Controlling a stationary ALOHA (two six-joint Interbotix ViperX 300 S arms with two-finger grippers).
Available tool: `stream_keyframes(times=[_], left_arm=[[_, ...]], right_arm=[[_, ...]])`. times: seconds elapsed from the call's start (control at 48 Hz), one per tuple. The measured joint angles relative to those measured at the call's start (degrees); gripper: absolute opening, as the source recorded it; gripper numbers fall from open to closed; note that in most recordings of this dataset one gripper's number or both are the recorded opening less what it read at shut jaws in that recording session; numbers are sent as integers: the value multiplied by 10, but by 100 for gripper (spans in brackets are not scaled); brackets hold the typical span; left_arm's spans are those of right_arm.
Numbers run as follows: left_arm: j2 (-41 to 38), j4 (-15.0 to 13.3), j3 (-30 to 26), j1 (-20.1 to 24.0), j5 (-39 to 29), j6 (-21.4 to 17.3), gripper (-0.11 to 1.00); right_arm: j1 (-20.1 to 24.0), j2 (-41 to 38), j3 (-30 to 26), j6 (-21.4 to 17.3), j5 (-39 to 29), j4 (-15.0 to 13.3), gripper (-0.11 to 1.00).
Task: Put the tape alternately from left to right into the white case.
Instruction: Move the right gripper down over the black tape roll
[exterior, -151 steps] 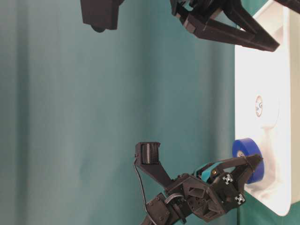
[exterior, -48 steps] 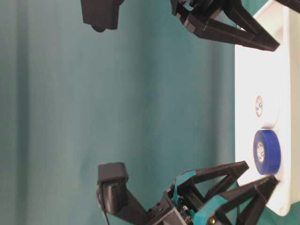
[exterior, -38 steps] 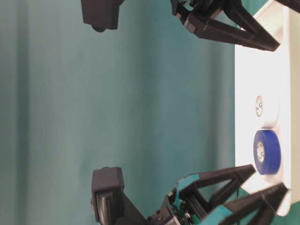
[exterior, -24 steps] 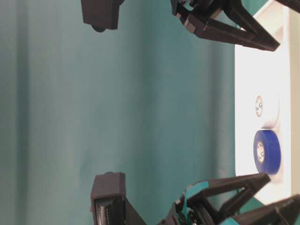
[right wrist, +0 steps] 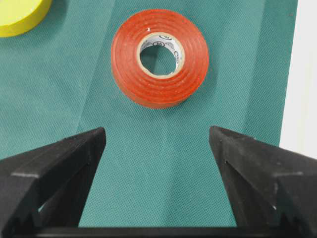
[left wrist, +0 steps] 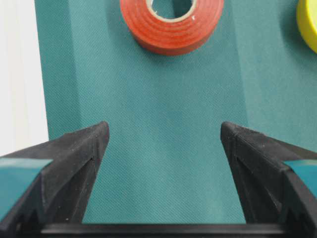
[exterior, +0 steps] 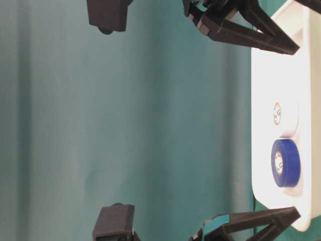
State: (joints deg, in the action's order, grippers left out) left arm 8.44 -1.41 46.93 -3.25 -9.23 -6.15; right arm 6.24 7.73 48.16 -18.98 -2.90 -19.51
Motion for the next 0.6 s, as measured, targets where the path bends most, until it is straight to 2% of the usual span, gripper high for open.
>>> stream_keyframes(times=[0.605], left_arm=[[1, 0, 1, 1, 2, 0, 100]], right_arm=[[6, 1, 9, -5, 0, 1, 83]])
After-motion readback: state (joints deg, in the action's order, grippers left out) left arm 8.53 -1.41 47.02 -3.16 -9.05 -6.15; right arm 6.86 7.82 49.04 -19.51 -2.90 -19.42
